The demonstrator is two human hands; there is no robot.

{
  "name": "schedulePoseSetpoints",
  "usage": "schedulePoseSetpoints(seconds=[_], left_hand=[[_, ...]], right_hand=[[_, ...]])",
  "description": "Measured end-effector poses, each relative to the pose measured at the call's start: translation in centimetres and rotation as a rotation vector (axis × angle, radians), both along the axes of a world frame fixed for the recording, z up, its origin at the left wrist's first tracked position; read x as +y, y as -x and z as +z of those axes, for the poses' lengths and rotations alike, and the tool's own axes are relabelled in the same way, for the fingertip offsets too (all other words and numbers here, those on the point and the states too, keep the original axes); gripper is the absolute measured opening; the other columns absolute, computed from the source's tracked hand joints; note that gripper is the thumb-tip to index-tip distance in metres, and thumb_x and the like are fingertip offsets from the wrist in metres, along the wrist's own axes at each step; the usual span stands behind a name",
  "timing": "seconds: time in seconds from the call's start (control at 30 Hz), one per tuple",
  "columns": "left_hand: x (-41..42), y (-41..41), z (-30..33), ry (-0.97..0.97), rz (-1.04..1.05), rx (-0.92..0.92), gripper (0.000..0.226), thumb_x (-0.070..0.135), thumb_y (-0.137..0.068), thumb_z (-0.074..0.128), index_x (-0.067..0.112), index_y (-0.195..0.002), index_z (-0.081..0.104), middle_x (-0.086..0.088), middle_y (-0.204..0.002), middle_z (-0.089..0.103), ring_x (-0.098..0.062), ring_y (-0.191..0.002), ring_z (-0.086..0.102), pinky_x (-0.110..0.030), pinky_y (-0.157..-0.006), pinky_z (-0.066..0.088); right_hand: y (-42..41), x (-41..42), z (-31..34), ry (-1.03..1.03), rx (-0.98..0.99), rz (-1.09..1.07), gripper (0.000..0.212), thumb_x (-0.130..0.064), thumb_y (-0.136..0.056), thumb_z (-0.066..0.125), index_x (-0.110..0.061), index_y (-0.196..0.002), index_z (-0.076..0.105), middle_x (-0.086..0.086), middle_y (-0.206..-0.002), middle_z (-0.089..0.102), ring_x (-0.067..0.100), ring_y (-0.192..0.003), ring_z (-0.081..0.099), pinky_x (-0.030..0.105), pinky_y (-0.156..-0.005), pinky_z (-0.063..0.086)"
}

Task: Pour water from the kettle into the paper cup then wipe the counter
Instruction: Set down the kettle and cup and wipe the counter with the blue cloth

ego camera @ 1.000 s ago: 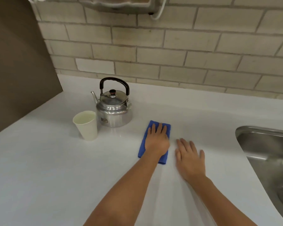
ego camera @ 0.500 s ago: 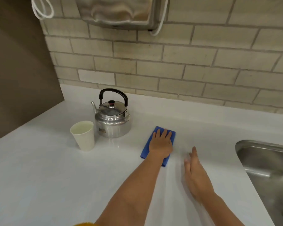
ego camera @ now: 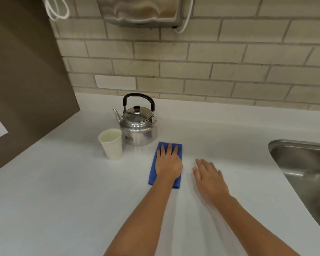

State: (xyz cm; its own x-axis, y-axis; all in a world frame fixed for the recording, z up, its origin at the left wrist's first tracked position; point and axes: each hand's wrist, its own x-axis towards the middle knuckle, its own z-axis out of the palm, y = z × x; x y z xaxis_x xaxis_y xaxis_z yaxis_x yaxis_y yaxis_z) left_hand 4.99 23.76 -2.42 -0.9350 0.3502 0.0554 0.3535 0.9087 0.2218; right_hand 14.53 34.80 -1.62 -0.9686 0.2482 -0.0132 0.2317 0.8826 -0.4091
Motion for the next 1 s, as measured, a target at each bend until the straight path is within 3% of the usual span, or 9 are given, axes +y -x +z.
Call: schedulePoseSetpoints(seconds=[0.3,0.5,0.63,0.8,1.0], left_hand=[[-12.6,-7.8,-2.3,-0.046,0.041,0.057,0.05,0.028,-0.097,0.021,0.022,-0.146,0.015,-0.001,-0.158,0.011,-0.025,-0.145,0.006,-0.037,-0.119,0.007],[-4.4,-4.3,-0.3,-0.003,-0.074,0.006,0.05,0.027,-0.099,0.019,0.017,-0.147,0.008,-0.004,-0.159,0.006,-0.029,-0.145,0.002,-0.041,-0.119,0.004],[-8.0,-7.6,-1.4,-0.108,-0.067,0.01,0.05,0.03,-0.097,0.022,0.022,-0.146,0.015,-0.002,-0.158,0.012,-0.024,-0.145,0.004,-0.037,-0.119,0.001],[-20.6,-8.5,-1.4,-0.121,0.123,0.065,0.049,0.028,-0.097,0.027,0.022,-0.145,0.02,-0.005,-0.157,0.016,-0.024,-0.144,0.01,-0.036,-0.12,0.006],[-32.7,-0.5,-0.4,-0.041,0.439,-0.012,0.05,0.023,-0.097,0.023,0.015,-0.146,0.016,-0.011,-0.157,0.011,-0.033,-0.143,0.01,-0.045,-0.118,0.008]], right_hand=[[-1.1,-2.6,-0.3,-0.121,-0.062,-0.047,0.048,-0.04,-0.099,0.02,-0.025,-0.144,0.024,0.002,-0.157,0.016,0.029,-0.144,0.006,0.049,-0.117,0.008],[-1.4,-2.5,-0.6,-0.008,-0.019,-0.082,0.048,-0.038,-0.1,0.016,-0.024,-0.146,0.02,-0.002,-0.156,0.021,0.027,-0.144,0.008,0.048,-0.118,0.008],[-0.4,-3.9,-0.3,-0.019,0.015,-0.199,0.05,-0.042,-0.098,0.016,-0.023,-0.144,0.023,-0.001,-0.15,0.032,0.031,-0.139,0.019,0.052,-0.113,0.015],[1.4,-10.1,-0.7,-0.132,-0.026,-0.047,0.05,-0.042,-0.098,0.014,-0.026,-0.145,0.019,0.0,-0.156,0.018,0.031,-0.144,0.003,0.055,-0.115,0.007],[2.9,-12.9,-1.5,-0.138,-0.005,-0.042,0.05,-0.042,-0.097,0.016,-0.028,-0.145,0.02,-0.002,-0.155,0.02,0.024,-0.143,0.009,0.055,-0.115,0.008]])
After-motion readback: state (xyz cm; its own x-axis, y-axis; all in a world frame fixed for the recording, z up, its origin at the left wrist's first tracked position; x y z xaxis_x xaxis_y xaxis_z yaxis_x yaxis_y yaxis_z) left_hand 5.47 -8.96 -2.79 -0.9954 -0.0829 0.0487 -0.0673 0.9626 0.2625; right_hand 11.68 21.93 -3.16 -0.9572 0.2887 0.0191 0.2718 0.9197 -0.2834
